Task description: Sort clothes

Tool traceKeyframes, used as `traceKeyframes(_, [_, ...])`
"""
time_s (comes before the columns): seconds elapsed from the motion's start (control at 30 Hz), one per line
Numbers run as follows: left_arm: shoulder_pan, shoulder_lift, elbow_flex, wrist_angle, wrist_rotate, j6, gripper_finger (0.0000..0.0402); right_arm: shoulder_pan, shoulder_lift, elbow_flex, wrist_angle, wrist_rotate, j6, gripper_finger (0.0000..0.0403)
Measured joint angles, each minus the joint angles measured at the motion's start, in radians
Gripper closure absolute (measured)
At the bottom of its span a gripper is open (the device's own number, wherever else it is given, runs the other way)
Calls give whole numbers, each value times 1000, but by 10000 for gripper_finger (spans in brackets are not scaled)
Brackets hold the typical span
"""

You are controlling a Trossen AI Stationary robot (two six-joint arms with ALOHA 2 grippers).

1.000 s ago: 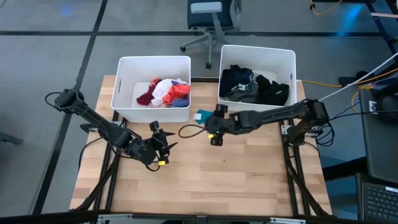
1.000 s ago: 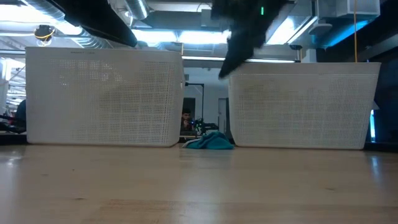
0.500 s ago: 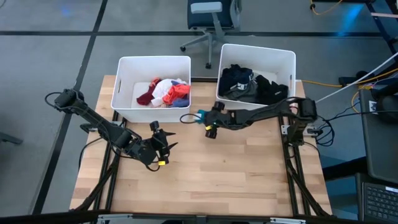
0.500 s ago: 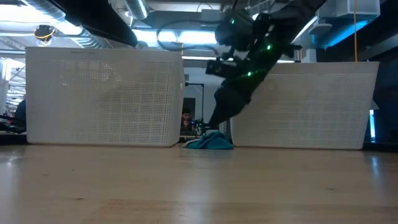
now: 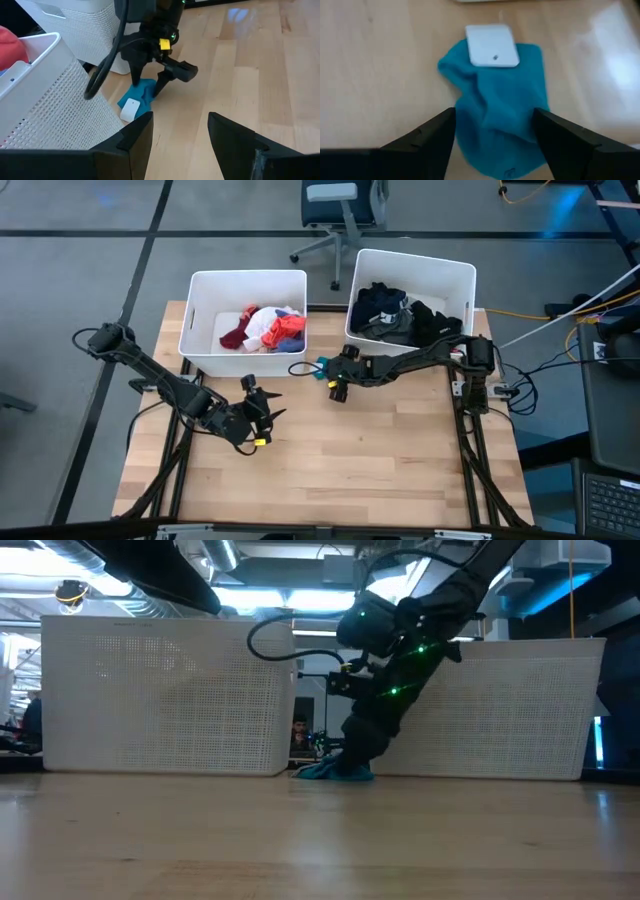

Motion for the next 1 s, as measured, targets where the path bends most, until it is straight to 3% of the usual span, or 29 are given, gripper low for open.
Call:
traceKeyframes(0.13, [0,0,0,1,0,0,222,1,6,0,-4,-36,2,180])
traceKeyframes(0.4, [0,0,0,2,0,0,222,1,6,0,-20,-38,-12,360])
traceKeyframes(0.47, [0,0,0,2,0,0,222,9,3,0,-33,-38,-30,387])
traceKeyframes(0.67, [0,0,0,0,0,0,222,69,-49,0,-68,-37,-19,361])
traceKeyframes(0.87, [0,0,0,-1,0,0,222,172,-152,0,-122,50,-16,392])
traceKeyframes(1.0, [0,0,0,1,0,-4,222,233,-228,0,-140,111,3,383])
